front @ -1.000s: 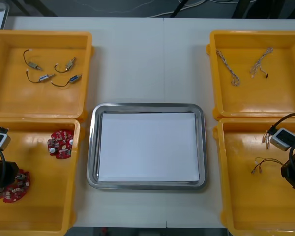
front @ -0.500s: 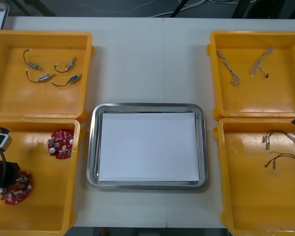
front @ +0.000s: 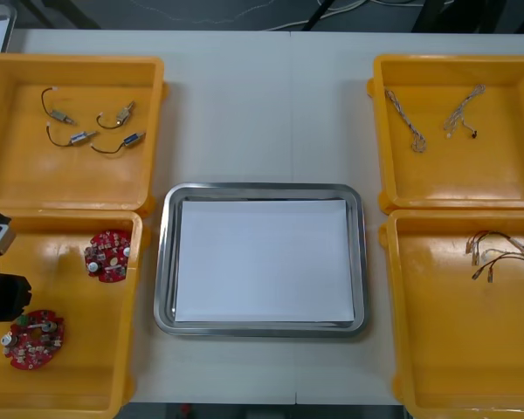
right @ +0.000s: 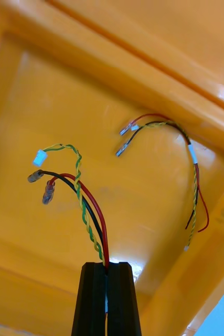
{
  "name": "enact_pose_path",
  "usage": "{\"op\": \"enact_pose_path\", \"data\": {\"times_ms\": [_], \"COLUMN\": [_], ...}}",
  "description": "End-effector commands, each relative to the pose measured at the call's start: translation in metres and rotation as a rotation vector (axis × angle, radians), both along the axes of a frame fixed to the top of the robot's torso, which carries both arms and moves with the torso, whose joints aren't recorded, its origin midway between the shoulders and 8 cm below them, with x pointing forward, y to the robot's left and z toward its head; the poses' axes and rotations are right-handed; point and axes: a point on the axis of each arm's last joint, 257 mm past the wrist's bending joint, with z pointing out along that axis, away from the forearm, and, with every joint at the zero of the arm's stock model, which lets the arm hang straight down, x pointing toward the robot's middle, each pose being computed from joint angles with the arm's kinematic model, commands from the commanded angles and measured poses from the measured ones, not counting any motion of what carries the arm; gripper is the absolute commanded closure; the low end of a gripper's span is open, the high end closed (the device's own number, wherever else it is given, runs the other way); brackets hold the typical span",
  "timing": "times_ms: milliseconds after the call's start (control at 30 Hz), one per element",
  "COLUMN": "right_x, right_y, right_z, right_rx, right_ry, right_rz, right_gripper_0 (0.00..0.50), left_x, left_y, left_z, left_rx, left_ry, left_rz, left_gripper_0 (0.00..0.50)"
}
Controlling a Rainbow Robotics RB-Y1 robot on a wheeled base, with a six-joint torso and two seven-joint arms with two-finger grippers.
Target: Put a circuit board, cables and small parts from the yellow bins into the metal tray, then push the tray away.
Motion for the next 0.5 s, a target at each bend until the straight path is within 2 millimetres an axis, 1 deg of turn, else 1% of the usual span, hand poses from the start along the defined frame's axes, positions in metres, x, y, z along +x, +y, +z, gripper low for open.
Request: {"op": "enact_pose_path", "data": {"times_ms": [33,133,167,233,267,300,500], "right_x": [0.014,0.018,0.019,0.022,0.022,0.023,0.024], "right_y": [0.017,0.027,0.031,0.039,0.039,0.044,0.059], "right_z": [0.026,0.028,0.028,0.029,0.029,0.029,0.026], "right_rx": [0.040,0.071,0.087,0.120,0.120,0.144,0.185], "right_ry": [-0.081,-0.083,-0.082,-0.083,-0.083,-0.079,-0.057], "right_rz": [-0.013,-0.025,-0.034,-0.057,-0.057,-0.078,-0.119], "right_gripper_0": [0.500,0.500,0.500,0.500,0.500,0.500,0.500], "left_x": [0.011,0.005,0.002,-0.003,-0.003,-0.008,-0.022], "left_y": [-0.001,0.001,0.003,0.003,0.003,0.005,0.008], "left_z": [0.015,0.010,0.008,0.004,0.004,-0.001,-0.013], "left_rx": [0.010,0.013,0.014,0.013,0.013,0.011,0.006], "left_ry": [-0.030,-0.017,-0.009,0.000,0.000,0.006,0.016], "left_rz": [-0.057,-0.058,-0.055,-0.055,-0.055,-0.050,-0.049], "left_gripper_0": [0.204,0.194,0.167,0.129,0.129,0.114,0.093]}}
